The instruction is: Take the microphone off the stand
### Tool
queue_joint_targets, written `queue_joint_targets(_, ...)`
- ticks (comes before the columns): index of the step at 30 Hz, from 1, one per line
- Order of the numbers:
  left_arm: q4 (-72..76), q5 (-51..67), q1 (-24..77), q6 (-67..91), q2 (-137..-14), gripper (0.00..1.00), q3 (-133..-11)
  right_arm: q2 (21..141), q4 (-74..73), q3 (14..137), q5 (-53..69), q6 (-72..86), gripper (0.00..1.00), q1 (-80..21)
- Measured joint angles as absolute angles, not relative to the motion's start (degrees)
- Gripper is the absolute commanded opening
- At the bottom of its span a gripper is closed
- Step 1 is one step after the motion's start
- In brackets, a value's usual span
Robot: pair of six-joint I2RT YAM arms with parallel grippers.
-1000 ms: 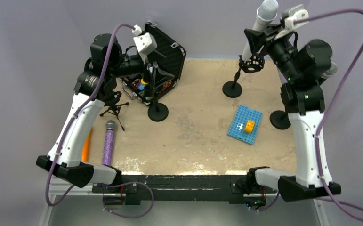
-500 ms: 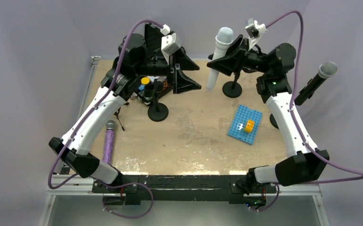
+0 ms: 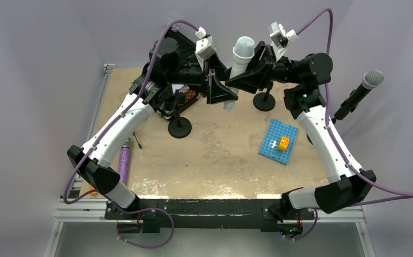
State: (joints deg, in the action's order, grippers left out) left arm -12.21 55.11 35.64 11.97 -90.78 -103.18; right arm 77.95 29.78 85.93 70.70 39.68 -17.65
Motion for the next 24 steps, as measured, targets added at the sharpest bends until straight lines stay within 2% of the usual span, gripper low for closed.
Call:
queue_joint_targets(7, -11.16, 56.34, 36.91, 12.91, -91.07, 0.38, -104.05, 78.74, 31.42, 86.89, 68.29, 39.03, 0.07, -19.11)
queue_joint_targets(8, -11.18, 56.55, 36.99, 12.93, -91.07, 0.31, -104.05, 78.83, 31.53, 86.98, 67.94, 38.96, 0.13, -19.11)
queue_joint_targets(9, -11.27, 56.84, 37.15, 12.78, -91.07, 0.18, -104.05, 79.00, 31.57, 87.05, 67.59, 38.72, 0.23, -19.09)
queue_joint_targets(10, -11.25, 57.04, 37.17, 12.36, -91.05, 0.04, -104.05, 79.15, 31.40, 87.11, 67.29, 38.98, 0.36, -19.09)
queue_joint_targets(11, -11.40, 56.99, 37.17, 11.97, -90.96, 0.00, -104.05, 79.26, 31.38, 87.11, 67.05, 38.98, 0.57, -19.07)
queue_joint_targets(12, -11.64, 56.93, 37.15, 11.68, -90.96, 0.00, -104.03, 79.31, 31.33, 87.11, 66.89, 38.98, 0.74, -19.09)
queue_joint_targets(13, -11.97, 56.77, 37.10, 11.53, -90.89, 0.00, -104.01, 79.35, 31.33, 87.11, 66.65, 38.68, 0.79, -19.11)
queue_joint_targets(18, -14.39, 54.65, 36.88, 10.76, -88.99, 0.00, -101.95, 79.02, 30.02, 87.13, 65.30, 37.63, 0.86, -19.16)
queue_joint_targets(24, -23.40, 45.95, 35.03, 3.14, -83.68, 0.00, -101.97, 73.97, 19.14, 86.94, 62.08, 27.79, 0.90, -18.46)
